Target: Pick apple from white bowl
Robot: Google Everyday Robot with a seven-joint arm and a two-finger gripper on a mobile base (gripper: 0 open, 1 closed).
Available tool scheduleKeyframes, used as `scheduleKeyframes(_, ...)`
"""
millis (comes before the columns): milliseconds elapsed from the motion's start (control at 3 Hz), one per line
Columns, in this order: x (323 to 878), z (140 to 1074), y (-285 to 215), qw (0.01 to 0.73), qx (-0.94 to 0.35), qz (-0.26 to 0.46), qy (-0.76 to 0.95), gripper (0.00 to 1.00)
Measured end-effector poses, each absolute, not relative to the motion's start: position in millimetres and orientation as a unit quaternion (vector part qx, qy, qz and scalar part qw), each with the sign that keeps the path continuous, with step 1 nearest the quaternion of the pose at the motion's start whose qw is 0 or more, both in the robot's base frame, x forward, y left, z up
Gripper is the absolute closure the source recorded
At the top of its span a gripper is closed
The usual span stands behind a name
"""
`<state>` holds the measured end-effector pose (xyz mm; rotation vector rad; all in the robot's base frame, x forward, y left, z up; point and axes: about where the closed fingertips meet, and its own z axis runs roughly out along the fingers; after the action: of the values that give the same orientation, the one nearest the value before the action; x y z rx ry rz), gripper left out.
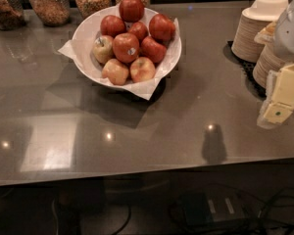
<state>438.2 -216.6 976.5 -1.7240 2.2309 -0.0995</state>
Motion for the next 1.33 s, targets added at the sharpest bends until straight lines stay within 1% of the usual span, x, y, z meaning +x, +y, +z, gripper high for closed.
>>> scheduleKeyframes(333,438.2,976.6,-216.4,0.16,-0.603,-0.035,0.781,0.0)
scheduleKeyframes(667,443.0,988.6,-195.8,0.193,-0.615,-0.023,0.764,0.0)
scheduleKeyframes(1333,465.4,1014.0,-134.4,0.282,-0.624,0.03,0.728,0.0)
